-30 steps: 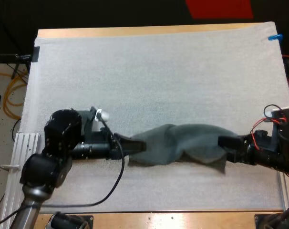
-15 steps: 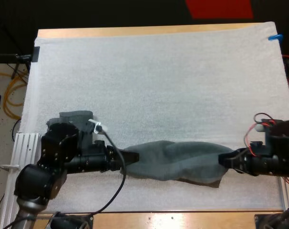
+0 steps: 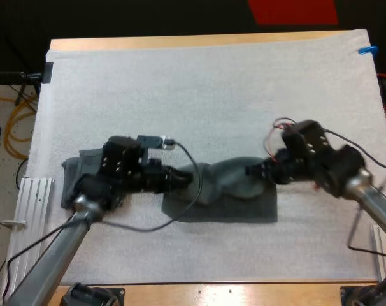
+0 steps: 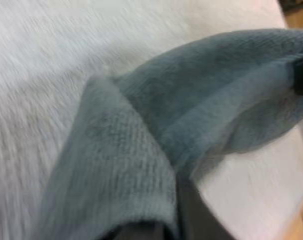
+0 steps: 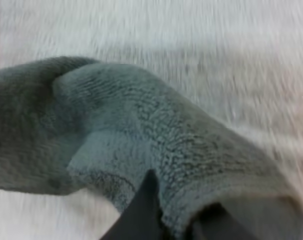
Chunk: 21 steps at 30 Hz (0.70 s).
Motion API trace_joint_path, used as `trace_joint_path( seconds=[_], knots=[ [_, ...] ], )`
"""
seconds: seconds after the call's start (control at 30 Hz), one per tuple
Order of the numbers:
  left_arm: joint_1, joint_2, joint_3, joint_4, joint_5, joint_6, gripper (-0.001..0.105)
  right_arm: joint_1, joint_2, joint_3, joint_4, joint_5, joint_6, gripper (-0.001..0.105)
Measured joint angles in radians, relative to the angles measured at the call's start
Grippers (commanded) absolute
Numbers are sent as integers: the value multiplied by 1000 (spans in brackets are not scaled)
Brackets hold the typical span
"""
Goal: Pick towel from pile fold and stack
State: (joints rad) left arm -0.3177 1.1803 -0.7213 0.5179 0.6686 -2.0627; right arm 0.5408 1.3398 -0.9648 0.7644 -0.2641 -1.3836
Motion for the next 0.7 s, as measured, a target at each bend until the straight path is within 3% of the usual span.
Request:
trace_joint_path(
  seconds=[0.1, 0.23, 0.47, 0.53, 0.63, 0.7],
  knots=[
    [0, 109, 0, -132, -12, 5, 0, 0, 109, 0, -116, 28, 0, 0],
    [0, 222, -3, -217, -39, 22, 0, -14, 200, 0, -174, 30, 0, 0],
    [44, 297, -3, -254, -55, 88, 0, -97, 242, 0, -210, 33, -3, 0],
    [73, 296, -7, -258, -54, 98, 2, -126, 242, 0, -216, -15, -19, 1],
    [112, 296, -22, -258, -25, 112, 13, -167, 242, 0, -216, -67, -21, 22],
    [139, 296, -40, -258, 23, 111, 26, -195, 242, 0, -218, -96, -23, 49]
  ],
)
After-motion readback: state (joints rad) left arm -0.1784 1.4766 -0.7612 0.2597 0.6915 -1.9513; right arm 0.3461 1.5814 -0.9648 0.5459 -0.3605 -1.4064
